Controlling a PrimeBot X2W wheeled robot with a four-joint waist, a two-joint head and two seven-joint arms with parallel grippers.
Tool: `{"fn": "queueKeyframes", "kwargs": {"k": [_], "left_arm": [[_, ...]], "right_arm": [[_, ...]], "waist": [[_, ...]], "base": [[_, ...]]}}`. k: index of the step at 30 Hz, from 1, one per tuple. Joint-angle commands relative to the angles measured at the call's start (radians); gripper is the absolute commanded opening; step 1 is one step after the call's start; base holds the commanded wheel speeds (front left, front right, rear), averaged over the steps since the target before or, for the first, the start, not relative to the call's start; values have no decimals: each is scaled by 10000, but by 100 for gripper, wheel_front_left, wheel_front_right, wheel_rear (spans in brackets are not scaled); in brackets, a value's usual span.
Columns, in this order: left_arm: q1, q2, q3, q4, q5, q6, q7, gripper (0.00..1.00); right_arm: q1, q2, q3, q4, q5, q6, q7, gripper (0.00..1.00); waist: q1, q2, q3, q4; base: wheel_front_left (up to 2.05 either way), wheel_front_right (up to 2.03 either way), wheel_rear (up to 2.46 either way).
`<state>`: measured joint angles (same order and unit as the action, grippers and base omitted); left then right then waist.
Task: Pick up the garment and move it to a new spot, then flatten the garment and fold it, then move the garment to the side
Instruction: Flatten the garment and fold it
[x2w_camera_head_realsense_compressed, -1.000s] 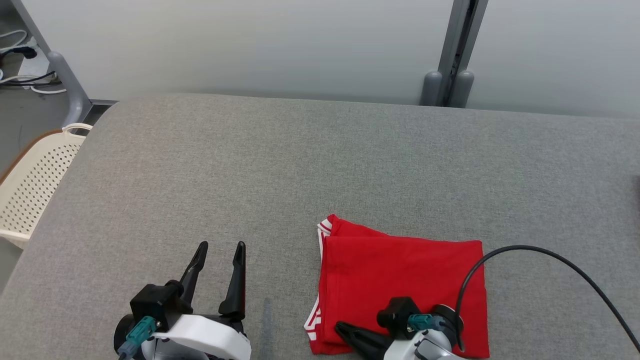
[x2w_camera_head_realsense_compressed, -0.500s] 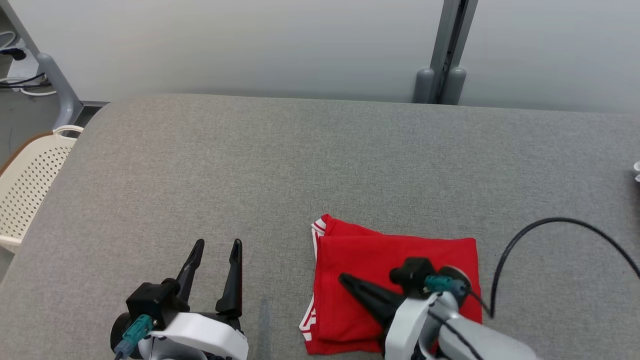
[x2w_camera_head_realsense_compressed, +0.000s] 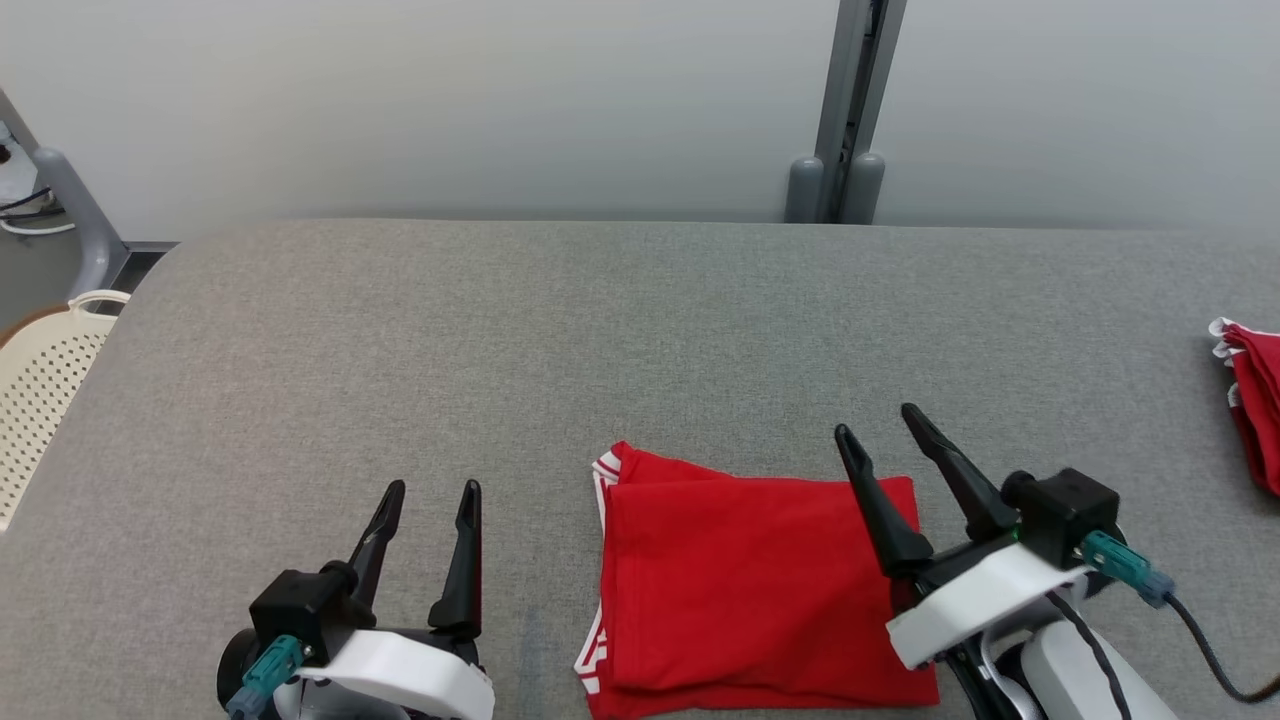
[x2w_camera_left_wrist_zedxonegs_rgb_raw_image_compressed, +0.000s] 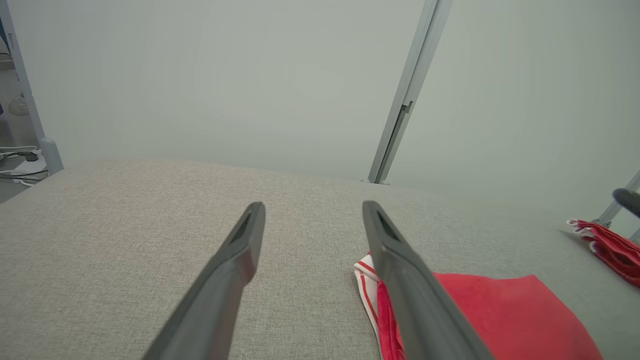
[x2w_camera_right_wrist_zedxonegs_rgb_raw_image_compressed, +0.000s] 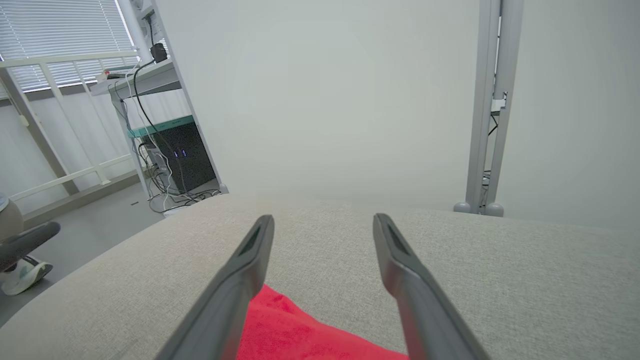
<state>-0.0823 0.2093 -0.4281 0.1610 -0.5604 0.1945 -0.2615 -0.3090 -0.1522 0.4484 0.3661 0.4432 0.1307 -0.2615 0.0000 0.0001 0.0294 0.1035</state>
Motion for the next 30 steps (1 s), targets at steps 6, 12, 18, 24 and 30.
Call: {"fn": "queueKeyframes", "kwargs": {"k": [6,12,18,24,30], "left_arm": [[152,49,134,-2,179,43,-39,100],[375,48,348,-21,371,83,-41,100],[631,-49,682,-106,642,86,-41,100],[941,-253,1049,-152,888,-50,-42,100],[1110,-433,1279,-87,1162,-203,-42,100]], "right_arm": [[1411,551,-1995,-1025,-1065,4,-47,100],[2337,898,-3192,-1785,-1583,4,-48,100],[2764,974,-3827,-2156,-1924,4,11,100],[3007,986,-4386,-2249,-1923,4,-3,100],[3091,989,-4559,-2187,-2074,4,-19,100]], "waist": [[0,-1,-169,-231],[0,-1,-300,-396],[0,-1,-358,-512],[0,-1,-455,-535],[0,-1,-537,-503]], "base": [[0,0,0],[0,0,0],[0,0,0],[0,0,0],[0,0,0]]}}
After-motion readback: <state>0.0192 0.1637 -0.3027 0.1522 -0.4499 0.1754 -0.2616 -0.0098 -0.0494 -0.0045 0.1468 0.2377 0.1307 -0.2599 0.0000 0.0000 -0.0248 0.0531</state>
